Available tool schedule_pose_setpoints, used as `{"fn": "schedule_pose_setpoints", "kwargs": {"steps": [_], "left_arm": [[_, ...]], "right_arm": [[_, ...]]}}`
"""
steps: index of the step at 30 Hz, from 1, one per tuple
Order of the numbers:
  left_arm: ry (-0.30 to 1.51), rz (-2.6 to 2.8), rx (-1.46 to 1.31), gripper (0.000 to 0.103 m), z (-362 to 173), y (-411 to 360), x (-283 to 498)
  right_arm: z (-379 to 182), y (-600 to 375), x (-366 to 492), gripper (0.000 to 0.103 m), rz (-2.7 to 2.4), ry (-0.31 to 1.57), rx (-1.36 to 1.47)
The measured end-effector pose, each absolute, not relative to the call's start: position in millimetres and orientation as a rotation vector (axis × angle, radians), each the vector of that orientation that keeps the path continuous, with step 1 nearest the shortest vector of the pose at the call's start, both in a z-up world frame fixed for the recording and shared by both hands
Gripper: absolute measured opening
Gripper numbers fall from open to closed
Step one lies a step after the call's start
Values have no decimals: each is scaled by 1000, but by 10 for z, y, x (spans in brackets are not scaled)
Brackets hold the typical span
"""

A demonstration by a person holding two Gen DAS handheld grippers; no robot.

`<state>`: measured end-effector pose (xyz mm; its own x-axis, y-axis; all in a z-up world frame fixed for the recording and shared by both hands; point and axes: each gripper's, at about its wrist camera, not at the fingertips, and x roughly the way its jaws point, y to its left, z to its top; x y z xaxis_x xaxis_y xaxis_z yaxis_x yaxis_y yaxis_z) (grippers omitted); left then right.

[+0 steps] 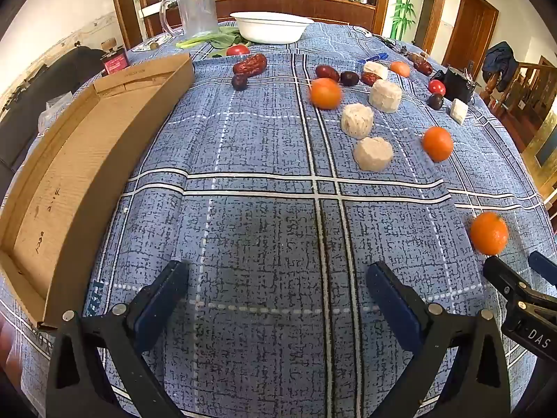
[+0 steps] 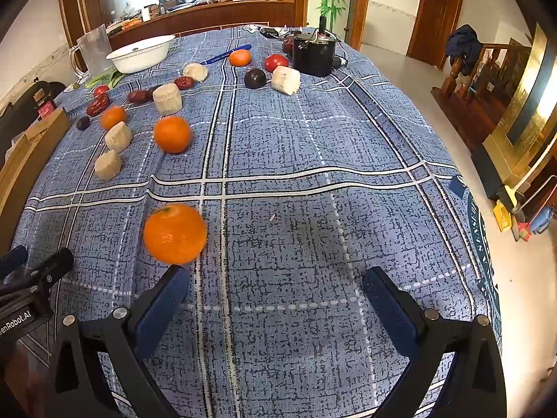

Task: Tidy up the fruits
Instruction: 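Move the right gripper toward the orange lying on the cloth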

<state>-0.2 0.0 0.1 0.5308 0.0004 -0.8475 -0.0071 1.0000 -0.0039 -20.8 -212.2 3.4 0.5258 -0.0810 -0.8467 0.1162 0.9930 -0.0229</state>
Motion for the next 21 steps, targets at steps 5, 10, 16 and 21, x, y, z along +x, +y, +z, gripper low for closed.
{"fn": "schedule_pose_setpoints", "kwargs": {"steps": [5, 10, 16, 21], "left_arm": [[1014, 5, -7, 103, 0, 0, 0], [1014, 5, -7, 103, 0, 0, -1], [1014, 5, -6, 103, 1, -1, 0], [1014, 5, -8, 103, 1, 0, -3]], "right_arm": [[33, -2122, -202, 102, -115, 1012, 43], [32, -2121, -197, 102, -115, 1012, 43], [32, -2120, -191, 102, -116, 1012, 43], [32, -2125, -189, 102, -117, 1011, 46]]}}
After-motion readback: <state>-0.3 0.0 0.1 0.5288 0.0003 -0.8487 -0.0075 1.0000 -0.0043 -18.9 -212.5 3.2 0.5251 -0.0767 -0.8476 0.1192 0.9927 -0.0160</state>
